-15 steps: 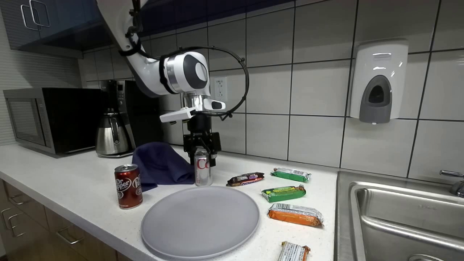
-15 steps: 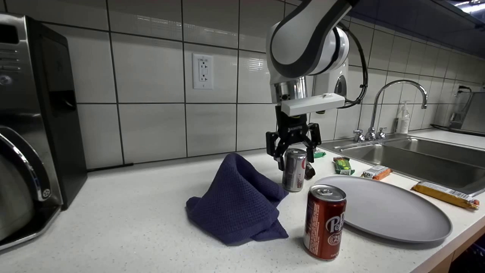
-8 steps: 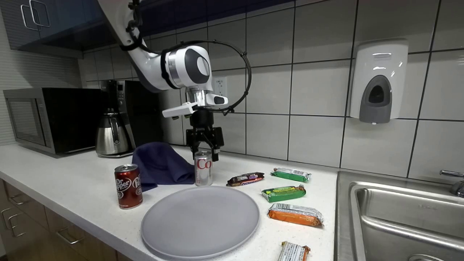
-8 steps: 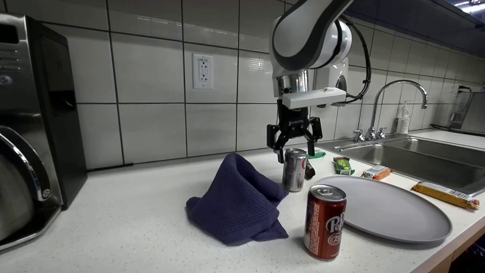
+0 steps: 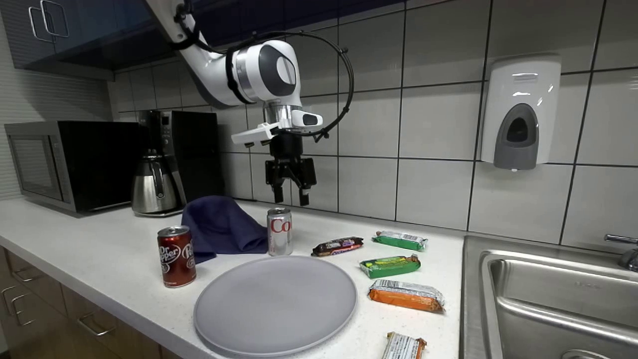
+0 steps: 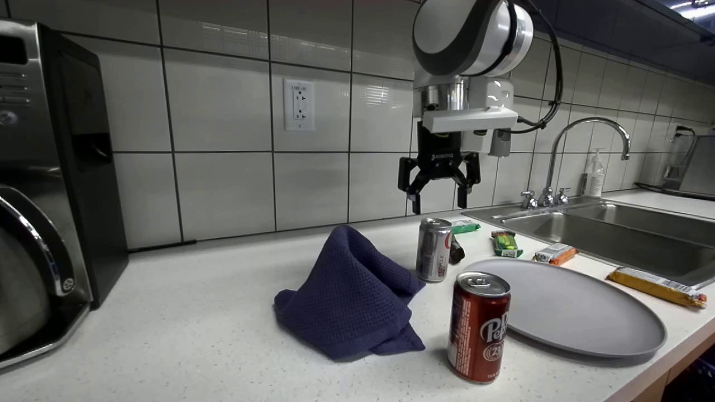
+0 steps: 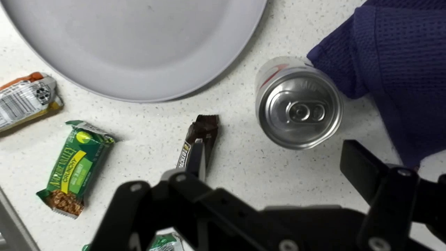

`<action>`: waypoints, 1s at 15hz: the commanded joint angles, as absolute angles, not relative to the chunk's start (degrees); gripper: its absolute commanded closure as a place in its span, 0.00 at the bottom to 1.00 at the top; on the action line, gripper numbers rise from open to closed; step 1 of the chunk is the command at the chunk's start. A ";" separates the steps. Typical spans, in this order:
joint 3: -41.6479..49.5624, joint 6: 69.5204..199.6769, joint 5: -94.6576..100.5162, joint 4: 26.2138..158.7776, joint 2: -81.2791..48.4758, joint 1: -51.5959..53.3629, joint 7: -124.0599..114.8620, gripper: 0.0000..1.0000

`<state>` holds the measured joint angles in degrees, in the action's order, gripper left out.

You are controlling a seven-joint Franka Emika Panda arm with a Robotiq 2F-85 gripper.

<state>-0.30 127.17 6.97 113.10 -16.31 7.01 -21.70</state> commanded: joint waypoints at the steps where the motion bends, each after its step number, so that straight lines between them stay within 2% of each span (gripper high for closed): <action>1: -0.10 127.06 6.69 112.92 -16.11 6.83 -21.67 0.00; 15: 1.26 127.63 5.24 109.88 -18.66 5.34 -21.46 0.00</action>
<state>0.91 127.55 6.45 112.43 -16.79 6.46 -21.75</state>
